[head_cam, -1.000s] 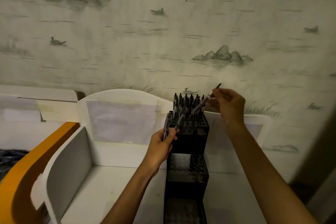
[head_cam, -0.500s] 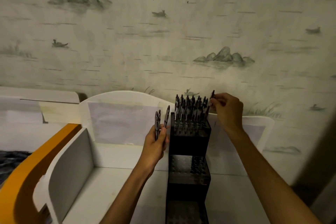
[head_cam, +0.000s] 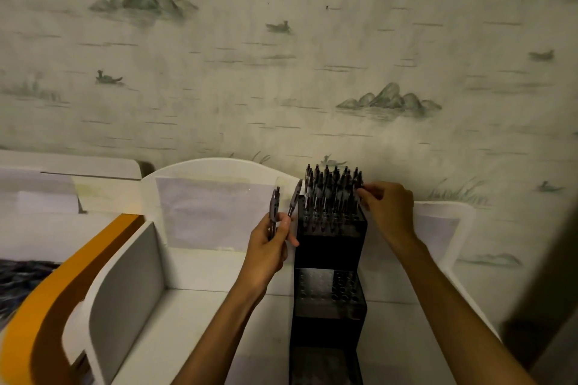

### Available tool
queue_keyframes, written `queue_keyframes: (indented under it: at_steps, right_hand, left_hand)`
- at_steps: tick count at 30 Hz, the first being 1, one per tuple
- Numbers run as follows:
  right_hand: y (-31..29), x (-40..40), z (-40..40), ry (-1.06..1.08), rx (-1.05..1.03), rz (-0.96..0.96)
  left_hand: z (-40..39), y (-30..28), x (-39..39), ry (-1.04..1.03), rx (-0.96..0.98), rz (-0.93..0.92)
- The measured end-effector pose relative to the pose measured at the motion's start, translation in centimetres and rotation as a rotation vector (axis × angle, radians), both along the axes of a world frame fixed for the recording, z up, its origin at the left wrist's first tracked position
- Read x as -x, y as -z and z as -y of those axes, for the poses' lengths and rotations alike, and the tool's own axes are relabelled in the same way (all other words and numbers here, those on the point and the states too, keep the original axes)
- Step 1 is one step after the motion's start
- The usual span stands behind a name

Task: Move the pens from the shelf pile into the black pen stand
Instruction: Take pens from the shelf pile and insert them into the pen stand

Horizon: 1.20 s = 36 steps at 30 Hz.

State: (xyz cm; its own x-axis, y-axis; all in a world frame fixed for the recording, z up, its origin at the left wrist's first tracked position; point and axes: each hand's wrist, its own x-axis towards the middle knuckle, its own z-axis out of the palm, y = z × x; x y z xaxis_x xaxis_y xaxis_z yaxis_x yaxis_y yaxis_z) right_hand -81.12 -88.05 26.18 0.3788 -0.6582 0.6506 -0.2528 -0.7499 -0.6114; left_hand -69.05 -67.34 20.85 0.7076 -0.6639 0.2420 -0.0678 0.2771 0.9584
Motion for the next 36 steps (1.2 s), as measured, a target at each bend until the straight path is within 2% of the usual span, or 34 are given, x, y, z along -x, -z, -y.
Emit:
queue_keyframes:
  at_steps: [5, 9, 15, 18, 21, 24, 28, 36]
  right_hand:
    - [0.1, 0.5, -0.2, 0.016, -0.057, 0.013]
    - [-0.3, 0.8, -1.6, 0.066, -0.008, 0.050]
    - [-2.0, -1.0, -5.6, -0.294, -0.235, 0.044]
    - [-1.8, -2.1, -6.2, -0.340, -0.106, -0.024]
    - [-1.3, -2.9, -6.1, -0.338, 0.221, -0.183]
    - [-0.8, -3.6, -6.1, -0.313, 0.442, -0.232]
    - [-0.5, -4.0, -6.8, -0.294, 0.545, -0.314]
    - [-0.9, -4.0, -6.5, -0.344, 0.600, -0.410]
  left_hand:
    - [-0.3, 0.4, -0.3, -0.012, -0.020, -0.018]
    - [-0.4, 0.2, -0.5, -0.014, -0.013, -0.022]
    - [-0.3, -0.4, -0.3, 0.002, 0.018, -0.041]
    - [-0.4, -0.5, -0.3, 0.010, 0.010, -0.019]
    - [-0.4, -0.5, -0.6, -0.002, -0.009, -0.012]
    - [-0.3, -0.4, -1.0, -0.052, -0.043, 0.029]
    - [-0.2, -0.2, -1.2, -0.066, -0.053, 0.060]
    - [-0.6, -1.0, -0.8, -0.022, -0.038, 0.064]
